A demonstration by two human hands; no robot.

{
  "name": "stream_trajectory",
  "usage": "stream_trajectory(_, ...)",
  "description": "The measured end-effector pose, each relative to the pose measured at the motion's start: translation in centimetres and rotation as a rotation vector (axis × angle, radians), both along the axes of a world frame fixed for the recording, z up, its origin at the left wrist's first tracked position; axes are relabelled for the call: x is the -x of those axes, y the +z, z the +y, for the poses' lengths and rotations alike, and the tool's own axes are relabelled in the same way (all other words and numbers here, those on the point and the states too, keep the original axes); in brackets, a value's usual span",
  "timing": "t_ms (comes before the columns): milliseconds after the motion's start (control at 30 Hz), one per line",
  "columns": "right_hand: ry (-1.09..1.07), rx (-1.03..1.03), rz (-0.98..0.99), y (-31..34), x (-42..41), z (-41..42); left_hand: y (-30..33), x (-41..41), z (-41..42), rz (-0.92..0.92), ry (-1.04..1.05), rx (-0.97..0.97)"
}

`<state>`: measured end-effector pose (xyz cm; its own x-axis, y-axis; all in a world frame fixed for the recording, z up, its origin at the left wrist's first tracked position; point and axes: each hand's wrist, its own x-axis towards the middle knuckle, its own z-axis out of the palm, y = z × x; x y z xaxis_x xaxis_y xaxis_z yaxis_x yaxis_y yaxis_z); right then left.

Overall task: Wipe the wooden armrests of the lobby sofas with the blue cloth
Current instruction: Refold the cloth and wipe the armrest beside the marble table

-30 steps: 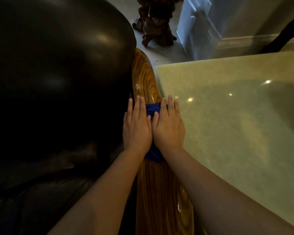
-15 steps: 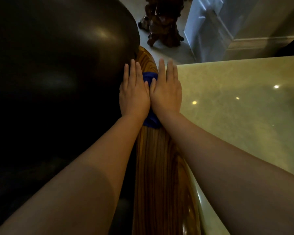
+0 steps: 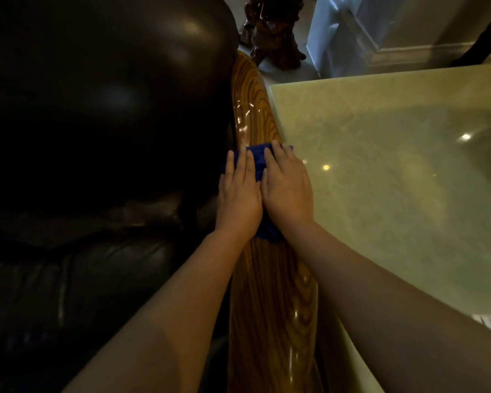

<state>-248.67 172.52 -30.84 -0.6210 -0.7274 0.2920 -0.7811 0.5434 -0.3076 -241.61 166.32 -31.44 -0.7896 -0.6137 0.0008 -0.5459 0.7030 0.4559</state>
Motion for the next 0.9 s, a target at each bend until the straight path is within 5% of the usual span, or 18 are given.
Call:
stream_trajectory(467,0.076,-0.314,0.061,-3.3,-16.5,16.2,-3.2,-18.7,13.6,-0.147,-0.189,-0.057)
stream_trajectory(900,0.162,-0.256,0.118,-1.4,-17.4,18.9,-0.6,-19.7,15.3,0.06,-0.037,0.079)
